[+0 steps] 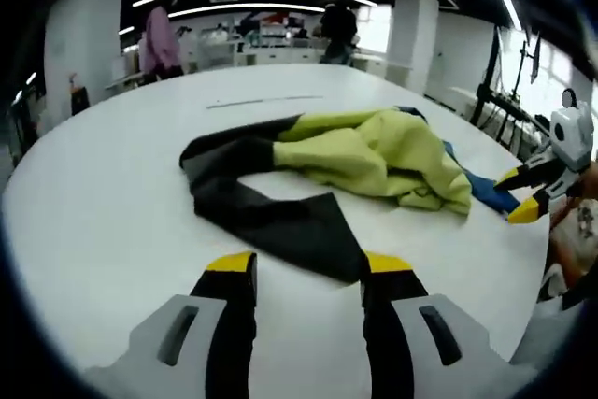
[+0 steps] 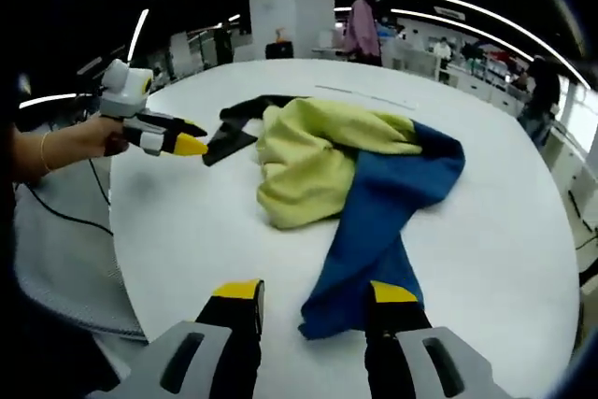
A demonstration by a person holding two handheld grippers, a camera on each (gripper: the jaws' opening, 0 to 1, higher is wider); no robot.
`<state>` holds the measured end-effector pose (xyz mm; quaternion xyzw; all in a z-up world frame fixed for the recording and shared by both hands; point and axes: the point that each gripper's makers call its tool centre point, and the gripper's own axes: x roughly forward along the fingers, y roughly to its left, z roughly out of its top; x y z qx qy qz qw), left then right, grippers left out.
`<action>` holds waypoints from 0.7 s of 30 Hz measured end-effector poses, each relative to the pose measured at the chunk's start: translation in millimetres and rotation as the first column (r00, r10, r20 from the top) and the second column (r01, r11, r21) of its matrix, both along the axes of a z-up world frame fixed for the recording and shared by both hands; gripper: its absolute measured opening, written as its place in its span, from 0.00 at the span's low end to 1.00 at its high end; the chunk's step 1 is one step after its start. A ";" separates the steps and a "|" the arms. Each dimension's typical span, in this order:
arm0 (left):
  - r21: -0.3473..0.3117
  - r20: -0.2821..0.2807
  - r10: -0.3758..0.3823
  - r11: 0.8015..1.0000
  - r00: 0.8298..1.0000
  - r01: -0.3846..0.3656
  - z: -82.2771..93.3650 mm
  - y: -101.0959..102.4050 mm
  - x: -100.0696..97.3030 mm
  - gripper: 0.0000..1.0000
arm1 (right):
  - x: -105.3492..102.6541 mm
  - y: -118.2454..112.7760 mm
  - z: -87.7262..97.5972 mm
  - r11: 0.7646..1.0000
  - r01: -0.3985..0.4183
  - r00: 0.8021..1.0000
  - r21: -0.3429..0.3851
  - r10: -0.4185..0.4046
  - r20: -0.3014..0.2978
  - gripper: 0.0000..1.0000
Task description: Fold the garment on the visible template until the final outline fits inside the template.
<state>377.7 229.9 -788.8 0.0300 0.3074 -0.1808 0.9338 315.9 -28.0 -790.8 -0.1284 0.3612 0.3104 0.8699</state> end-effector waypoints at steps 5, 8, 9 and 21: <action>0.074 0.016 -0.007 0.997 1.000 0.006 -5.3 3.7 2.9 0.34 | 1.8 -3.1 -3.7 0.999 0.005 0.999 -0.050 -0.003 0.038 0.27; 0.085 0.017 -0.013 0.996 1.000 0.011 -6.3 0.6 1.5 0.30 | 2.5 -5.0 -7.1 0.996 0.001 0.999 -0.089 0.003 0.052 0.18; 0.076 0.014 -0.011 0.997 1.000 0.010 -6.7 0.5 2.1 0.29 | 3.1 -5.4 -7.2 0.996 0.006 0.998 -0.090 -0.001 0.057 0.16; 0.031 -0.001 0.032 0.999 0.999 -0.032 -10.7 0.4 4.4 0.10 | 4.6 -8.2 -7.3 0.994 0.025 0.997 -0.104 -0.016 0.079 0.00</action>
